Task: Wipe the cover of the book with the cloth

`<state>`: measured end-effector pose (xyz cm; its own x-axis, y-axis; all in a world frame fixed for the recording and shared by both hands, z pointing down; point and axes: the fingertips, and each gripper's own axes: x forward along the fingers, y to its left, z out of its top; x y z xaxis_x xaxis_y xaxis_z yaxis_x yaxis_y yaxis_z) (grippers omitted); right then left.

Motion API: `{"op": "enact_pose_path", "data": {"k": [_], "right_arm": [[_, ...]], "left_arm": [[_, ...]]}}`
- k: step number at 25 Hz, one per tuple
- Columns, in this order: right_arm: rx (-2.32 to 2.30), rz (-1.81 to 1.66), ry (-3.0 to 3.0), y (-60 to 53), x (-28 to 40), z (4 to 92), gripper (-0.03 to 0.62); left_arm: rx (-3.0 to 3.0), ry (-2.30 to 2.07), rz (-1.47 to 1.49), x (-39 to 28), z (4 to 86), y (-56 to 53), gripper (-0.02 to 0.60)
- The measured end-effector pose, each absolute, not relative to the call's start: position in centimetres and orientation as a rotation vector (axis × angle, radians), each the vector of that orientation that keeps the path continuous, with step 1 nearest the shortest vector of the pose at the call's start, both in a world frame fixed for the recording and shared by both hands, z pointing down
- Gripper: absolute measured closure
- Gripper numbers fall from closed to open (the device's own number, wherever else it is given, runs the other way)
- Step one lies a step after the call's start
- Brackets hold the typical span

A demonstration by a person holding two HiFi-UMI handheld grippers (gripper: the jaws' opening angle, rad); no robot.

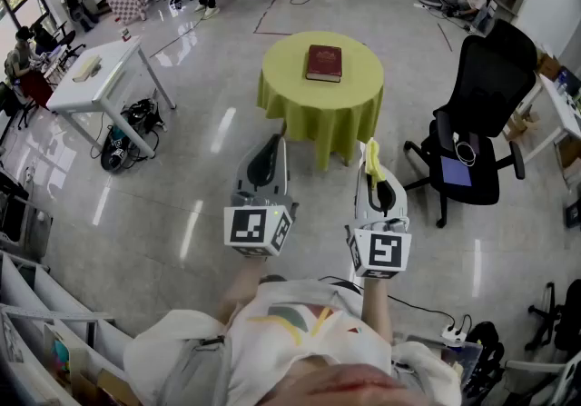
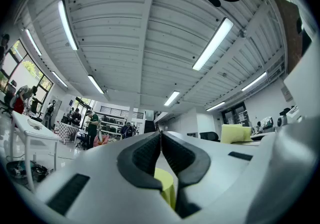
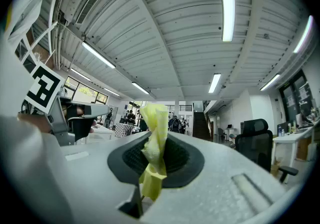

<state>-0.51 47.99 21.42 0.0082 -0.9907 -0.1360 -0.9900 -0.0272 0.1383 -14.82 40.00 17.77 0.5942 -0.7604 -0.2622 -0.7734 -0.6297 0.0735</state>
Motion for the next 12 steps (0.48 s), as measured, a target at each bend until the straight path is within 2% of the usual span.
{"op": "enact_pose_path", "data": {"k": [12], "right_arm": [[2.22, -0.281, -2.236, 49.1, -0.7, 21.5, 0.565]], "left_arm": [[-2.751, 1.302, 0.359, -14.2, 17.9, 41.7, 0.561]]}}
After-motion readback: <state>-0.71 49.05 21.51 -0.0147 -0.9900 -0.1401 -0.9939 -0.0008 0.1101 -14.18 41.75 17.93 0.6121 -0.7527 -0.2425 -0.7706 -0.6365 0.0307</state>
